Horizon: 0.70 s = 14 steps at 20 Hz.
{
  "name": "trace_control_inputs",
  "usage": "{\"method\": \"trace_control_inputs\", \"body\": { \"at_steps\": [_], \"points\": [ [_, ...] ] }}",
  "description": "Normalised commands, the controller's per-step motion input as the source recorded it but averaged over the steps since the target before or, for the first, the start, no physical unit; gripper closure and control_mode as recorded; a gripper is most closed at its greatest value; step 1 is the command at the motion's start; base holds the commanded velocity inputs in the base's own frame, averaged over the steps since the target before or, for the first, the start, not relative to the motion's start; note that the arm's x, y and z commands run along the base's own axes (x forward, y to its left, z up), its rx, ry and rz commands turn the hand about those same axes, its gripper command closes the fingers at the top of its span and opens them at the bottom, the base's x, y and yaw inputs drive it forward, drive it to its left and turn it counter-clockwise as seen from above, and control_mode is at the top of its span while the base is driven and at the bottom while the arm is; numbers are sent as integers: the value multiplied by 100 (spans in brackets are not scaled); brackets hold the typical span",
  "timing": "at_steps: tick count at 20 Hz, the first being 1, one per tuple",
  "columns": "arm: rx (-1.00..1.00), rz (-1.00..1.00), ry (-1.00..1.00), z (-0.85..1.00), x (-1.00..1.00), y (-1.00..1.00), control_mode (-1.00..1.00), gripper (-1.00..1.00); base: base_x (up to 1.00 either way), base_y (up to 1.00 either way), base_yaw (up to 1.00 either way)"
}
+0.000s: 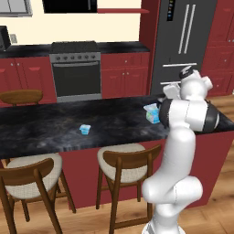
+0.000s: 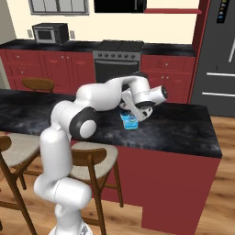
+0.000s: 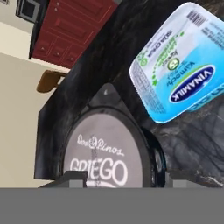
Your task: Stack the yogurt containers by placing the smaller containers on top of the larger containers.
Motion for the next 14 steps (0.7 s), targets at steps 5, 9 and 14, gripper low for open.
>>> {"method": "trace_control_inputs", "body": {
  "at_steps": [5, 9, 14],
  "points": [
    [0, 0, 0, -7, 22, -3, -100, 100, 0, 0, 0],
    [0, 0, 0, -14, 18, 0, -100, 100, 0, 0, 0],
    [0, 0, 1, -11, 12, -1, -100, 100, 0, 0, 0]
  ]
}}
